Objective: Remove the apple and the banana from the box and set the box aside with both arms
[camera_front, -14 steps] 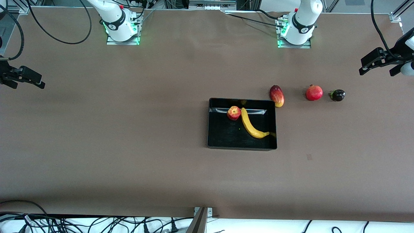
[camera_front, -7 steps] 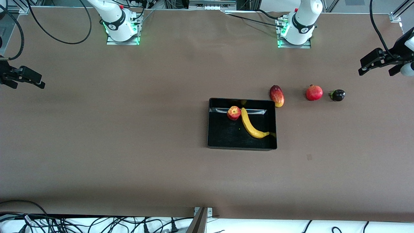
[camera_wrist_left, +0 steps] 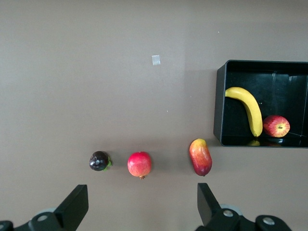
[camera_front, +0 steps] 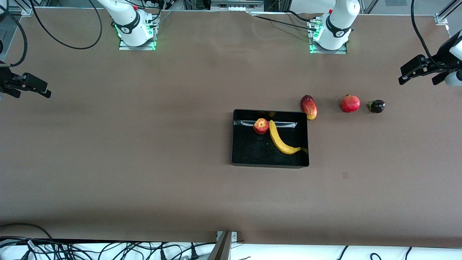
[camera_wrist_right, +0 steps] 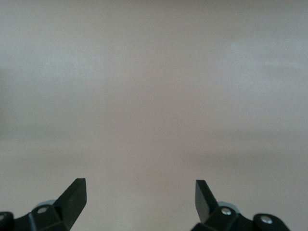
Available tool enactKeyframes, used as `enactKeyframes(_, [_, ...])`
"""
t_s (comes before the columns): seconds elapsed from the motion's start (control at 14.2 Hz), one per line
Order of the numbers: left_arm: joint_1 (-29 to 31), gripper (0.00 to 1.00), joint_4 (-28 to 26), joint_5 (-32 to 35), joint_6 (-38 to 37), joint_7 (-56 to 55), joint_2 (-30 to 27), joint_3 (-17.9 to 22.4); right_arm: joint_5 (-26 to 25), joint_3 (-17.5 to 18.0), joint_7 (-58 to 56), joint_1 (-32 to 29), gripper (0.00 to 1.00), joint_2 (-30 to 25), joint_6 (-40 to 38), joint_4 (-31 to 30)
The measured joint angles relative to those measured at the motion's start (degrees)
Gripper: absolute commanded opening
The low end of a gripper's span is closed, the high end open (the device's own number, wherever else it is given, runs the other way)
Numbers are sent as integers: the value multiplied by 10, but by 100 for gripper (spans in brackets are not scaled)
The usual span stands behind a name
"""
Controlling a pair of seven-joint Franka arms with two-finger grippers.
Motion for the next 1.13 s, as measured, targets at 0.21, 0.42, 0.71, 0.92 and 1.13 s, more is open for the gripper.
enactKeyframes(0.21, [-1, 100, -5, 0, 1, 0, 0, 0, 0, 0, 0, 0, 100, 0, -1, 0])
enactKeyframes(0.42, [-1, 100, -7, 0, 1, -1, 0, 0, 0, -3, 0, 0, 100, 0, -2, 0])
enactKeyframes(0.71, [-1, 100, -10, 0, 1, -1, 0, -1, 0, -5, 0, -1, 100, 0, -2, 0])
enactKeyframes(0.92, [-4, 100, -15, -4, 1, -1, 0, -1, 0, -5, 0, -1, 100, 0, -2, 0])
enactKeyframes(1.13, [-6, 100, -23, -5, 1, -13, 0, -2, 0, -5, 0, -1, 100, 0, -4, 0])
